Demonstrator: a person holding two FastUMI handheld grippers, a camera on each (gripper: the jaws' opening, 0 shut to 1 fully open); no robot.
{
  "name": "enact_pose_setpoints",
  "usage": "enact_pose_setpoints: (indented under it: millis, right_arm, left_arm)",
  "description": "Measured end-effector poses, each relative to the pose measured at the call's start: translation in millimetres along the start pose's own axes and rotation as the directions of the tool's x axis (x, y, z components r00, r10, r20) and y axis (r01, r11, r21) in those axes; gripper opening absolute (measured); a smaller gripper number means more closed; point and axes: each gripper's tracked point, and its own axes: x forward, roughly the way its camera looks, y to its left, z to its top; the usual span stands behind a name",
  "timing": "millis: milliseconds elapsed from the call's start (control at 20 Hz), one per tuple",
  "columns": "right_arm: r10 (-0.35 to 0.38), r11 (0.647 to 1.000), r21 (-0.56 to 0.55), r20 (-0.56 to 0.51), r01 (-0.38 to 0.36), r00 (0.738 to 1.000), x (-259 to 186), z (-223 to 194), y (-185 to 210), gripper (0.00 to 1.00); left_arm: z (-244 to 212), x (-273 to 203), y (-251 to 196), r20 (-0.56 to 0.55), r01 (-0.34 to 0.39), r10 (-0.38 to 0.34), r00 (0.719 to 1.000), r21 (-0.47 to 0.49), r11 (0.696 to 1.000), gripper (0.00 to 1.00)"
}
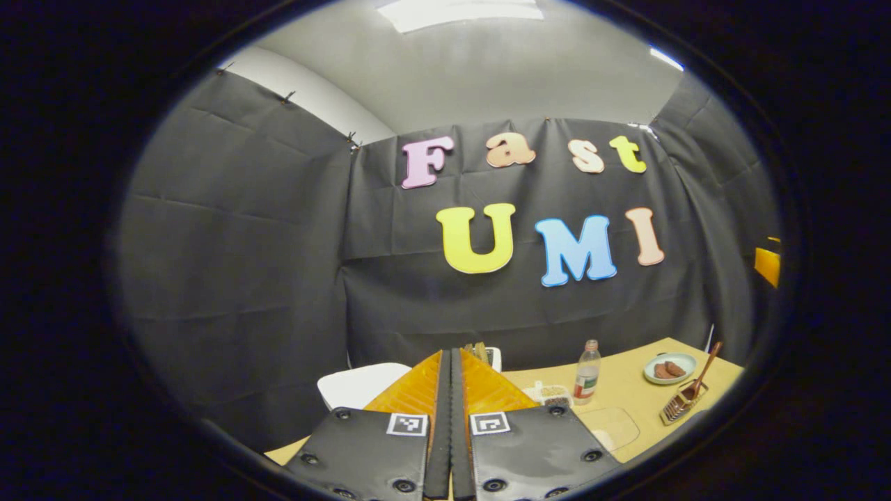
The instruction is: Close the left gripper, press the button to open the rice cooker; take a wooden spoon from the chopstick holder with the right hand, scoop a spoonful of rice and pour it into the rice cooker, then put the wooden spoon back into the chopstick holder.
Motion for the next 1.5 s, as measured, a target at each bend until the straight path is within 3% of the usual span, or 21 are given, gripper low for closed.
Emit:
enact_pose_setpoints:
  millis: [500, 550, 900, 1150, 1500]
  right_arm:
    - [-0.11, 0.994, 0.01, -0.053, 0.11, 0.993, -3, -12, -3, 0.98]
    - [-0.116, 0.993, 0.009, -0.056, 0.117, 0.992, -3, -13, -2, 0.98]
    - [-0.171, 0.985, -0.039, -0.057, 0.169, 0.984, -15, -10, -7, 0.98]
    - [-0.232, 0.972, -0.047, -0.084, 0.229, 0.969, -23, -16, -25, 0.98]
    - [-0.206, 0.977, -0.066, -0.091, 0.201, 0.974, -19, -17, -14, 0.98]
  left_arm:
    - [-70, 87, 57, -0.131, -0.06, 0.058, 0.99, -0.015, 0.998, 0.08]
    - [-82, 96, 63, -0.154, -0.064, 0.06, 0.986, -0.019, 0.998, 0.12]
    - [-162, 144, 87, -0.316, -0.098, 0.081, 0.945, -0.04, 0.994, 0.08]
    - [-191, 159, 92, -0.36, -0.118, 0.092, 0.929, -0.053, 0.992, 0.09]
    - [-206, 160, 90, -0.369, -0.112, 0.101, 0.924, -0.011, 0.994, 0.08]
